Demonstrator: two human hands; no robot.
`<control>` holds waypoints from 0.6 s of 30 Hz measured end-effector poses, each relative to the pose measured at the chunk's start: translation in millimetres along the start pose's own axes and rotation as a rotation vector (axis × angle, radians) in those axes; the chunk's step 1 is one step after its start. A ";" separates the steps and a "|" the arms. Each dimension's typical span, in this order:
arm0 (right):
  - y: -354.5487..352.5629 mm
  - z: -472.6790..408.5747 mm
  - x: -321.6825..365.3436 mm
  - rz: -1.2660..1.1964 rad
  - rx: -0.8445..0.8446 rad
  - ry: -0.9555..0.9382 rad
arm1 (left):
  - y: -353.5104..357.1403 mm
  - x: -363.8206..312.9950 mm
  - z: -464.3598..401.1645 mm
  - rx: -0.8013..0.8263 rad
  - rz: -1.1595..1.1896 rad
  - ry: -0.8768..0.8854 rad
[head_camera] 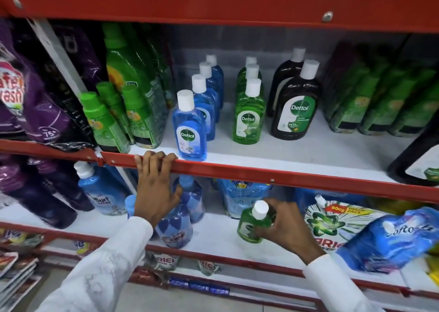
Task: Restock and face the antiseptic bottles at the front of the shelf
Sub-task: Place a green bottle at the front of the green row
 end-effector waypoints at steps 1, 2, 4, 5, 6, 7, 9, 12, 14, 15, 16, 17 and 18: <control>-14.0 1.8 20.9 -0.041 -0.028 -0.039 | -0.6 -0.3 0.3 -0.003 0.007 -0.006; -28.5 3.4 42.5 -0.078 -0.056 -0.085 | -1.2 -0.5 0.5 -0.008 0.017 -0.010; -56.4 5.2 84.7 -0.139 -0.104 -0.187 | -2.2 -0.3 1.3 -0.017 0.035 -0.009; -69.7 4.3 103.8 -0.165 -0.128 -0.229 | -2.4 -0.1 1.2 -0.019 0.040 -0.008; -82.1 2.0 121.5 -0.188 -0.151 -0.271 | -2.2 0.2 1.3 -0.019 0.045 -0.008; -93.2 -1.9 136.7 -0.207 -0.174 -0.312 | -2.0 0.2 1.1 -0.016 0.048 -0.011; -109.0 -12.6 160.7 -0.227 -0.215 -0.373 | -1.5 -0.4 0.6 -0.005 0.045 -0.020; -119.0 -35.5 178.5 -0.189 -0.280 -0.399 | -2.0 0.2 1.9 0.003 0.039 -0.023; -115.6 -55.3 178.0 -0.162 -0.275 -0.383 | -2.0 1.3 2.6 0.011 0.037 -0.019; -112.1 -65.1 175.8 -0.155 -0.260 -0.375 | -2.4 1.6 2.6 0.012 0.039 -0.018; -108.2 -73.5 172.3 -0.146 -0.247 -0.366 | -2.8 1.8 2.7 0.012 0.042 -0.017; -104.2 -80.5 168.3 -0.129 -0.235 -0.350 | -3.5 1.8 2.8 0.013 0.046 -0.018; -100.5 -85.9 164.3 -0.105 -0.226 -0.330 | -4.2 1.8 2.8 0.012 0.050 -0.022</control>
Point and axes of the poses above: each hand's wrist, its own z-axis away from the middle knuckle, its own y-axis out of the palm, x = y × z, the point moved 5 cm from there along -z, towards the middle knuckle, and after that the axes turned 12 degrees about -z, right-handed, at the moved point
